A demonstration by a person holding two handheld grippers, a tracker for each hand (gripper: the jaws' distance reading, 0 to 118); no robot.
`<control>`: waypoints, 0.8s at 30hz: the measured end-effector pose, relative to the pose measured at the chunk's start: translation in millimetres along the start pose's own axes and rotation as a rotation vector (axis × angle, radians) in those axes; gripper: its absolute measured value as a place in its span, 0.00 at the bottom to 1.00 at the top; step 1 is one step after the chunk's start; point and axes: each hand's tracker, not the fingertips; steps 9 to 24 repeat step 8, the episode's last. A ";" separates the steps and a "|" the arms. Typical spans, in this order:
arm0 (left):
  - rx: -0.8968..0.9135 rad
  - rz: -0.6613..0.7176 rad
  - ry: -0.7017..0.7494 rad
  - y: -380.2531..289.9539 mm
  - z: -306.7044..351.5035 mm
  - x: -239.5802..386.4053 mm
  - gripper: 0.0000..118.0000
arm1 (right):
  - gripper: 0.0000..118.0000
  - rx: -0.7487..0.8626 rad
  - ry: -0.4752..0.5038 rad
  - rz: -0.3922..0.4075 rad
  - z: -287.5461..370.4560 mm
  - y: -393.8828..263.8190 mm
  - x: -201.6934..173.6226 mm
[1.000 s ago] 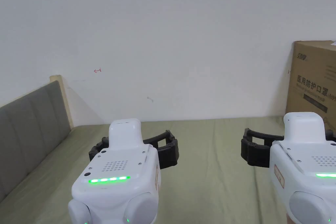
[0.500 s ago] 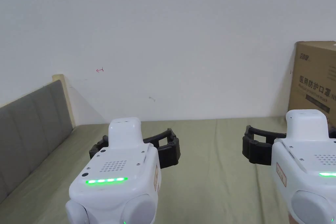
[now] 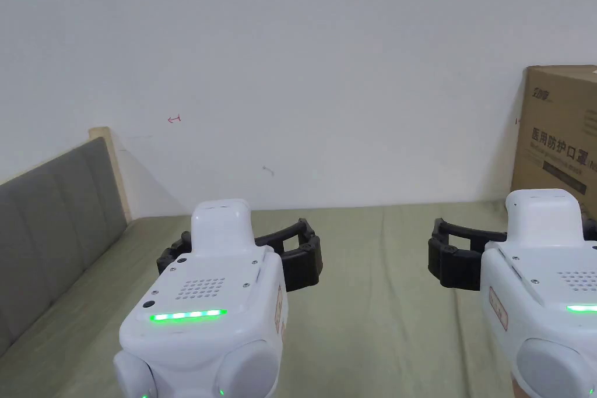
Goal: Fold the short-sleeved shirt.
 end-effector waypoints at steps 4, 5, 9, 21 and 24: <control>-0.011 0.018 -0.021 1.4 -1.0 -1.1 0.93 | 1.00 -0.001 0.001 -0.013 -1.6 0.6 1.2; -0.014 0.018 -0.019 2.1 -1.5 -0.3 0.94 | 1.00 -0.003 0.001 -0.017 -1.6 0.7 1.6; -0.014 0.009 -0.005 3.0 -1.9 3.5 0.94 | 1.00 -0.003 0.001 -0.018 -1.9 0.3 2.7; -0.014 0.009 -0.005 3.0 -1.9 3.5 0.94 | 1.00 -0.003 0.001 -0.018 -1.9 0.3 2.7; -0.014 0.009 -0.005 3.0 -1.9 3.5 0.94 | 1.00 -0.003 0.001 -0.018 -1.9 0.3 2.7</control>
